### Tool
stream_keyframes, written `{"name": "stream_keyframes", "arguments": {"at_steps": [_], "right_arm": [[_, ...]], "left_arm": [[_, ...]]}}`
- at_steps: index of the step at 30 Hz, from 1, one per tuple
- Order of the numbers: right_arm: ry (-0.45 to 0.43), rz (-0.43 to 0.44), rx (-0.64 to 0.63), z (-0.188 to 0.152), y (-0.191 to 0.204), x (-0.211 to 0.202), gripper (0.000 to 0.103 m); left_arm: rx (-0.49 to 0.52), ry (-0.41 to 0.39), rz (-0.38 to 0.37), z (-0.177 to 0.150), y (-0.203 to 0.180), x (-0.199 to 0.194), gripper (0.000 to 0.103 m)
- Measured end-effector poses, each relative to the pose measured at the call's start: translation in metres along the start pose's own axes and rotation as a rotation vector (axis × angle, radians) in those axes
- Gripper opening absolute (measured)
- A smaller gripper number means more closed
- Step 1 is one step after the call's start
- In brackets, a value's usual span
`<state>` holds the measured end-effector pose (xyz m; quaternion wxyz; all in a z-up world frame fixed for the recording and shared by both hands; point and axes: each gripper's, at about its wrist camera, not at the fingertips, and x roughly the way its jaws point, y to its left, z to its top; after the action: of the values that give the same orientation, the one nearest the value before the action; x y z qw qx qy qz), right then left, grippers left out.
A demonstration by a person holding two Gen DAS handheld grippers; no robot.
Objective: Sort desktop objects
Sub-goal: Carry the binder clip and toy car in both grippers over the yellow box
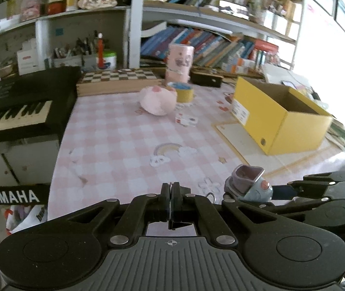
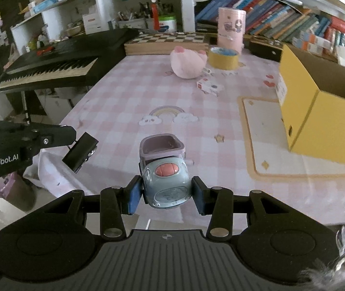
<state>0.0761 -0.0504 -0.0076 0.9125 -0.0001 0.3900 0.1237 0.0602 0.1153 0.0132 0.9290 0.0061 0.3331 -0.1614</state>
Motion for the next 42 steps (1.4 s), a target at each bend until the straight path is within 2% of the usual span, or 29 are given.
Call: {"name": "stream_keyframes", "arguments": {"at_steps": [11,21,34,42], "right_arm": [[0.007,-0.084,0.103,-0.034,-0.004,-0.026,0.041],[-0.001,-0.195,0.211,-0.056,-0.028,-0.052,0.041],[-0.014,-0.280,0.308,-0.074,-0.058,-0.074,0.041],[-0.023,-0.314,0.345,-0.078,-0.078,-0.083,0.041]], "left_arm": [[0.077,0.022,-0.099,-0.012,-0.019,-0.006,0.000],[0.177,0.030,-0.218,-0.011,-0.053,0.003,0.000],[0.261,0.039,-0.314,-0.006,-0.093,0.015,0.000],[0.293,0.040,-0.346,0.000,-0.114,0.024,0.000]]}}
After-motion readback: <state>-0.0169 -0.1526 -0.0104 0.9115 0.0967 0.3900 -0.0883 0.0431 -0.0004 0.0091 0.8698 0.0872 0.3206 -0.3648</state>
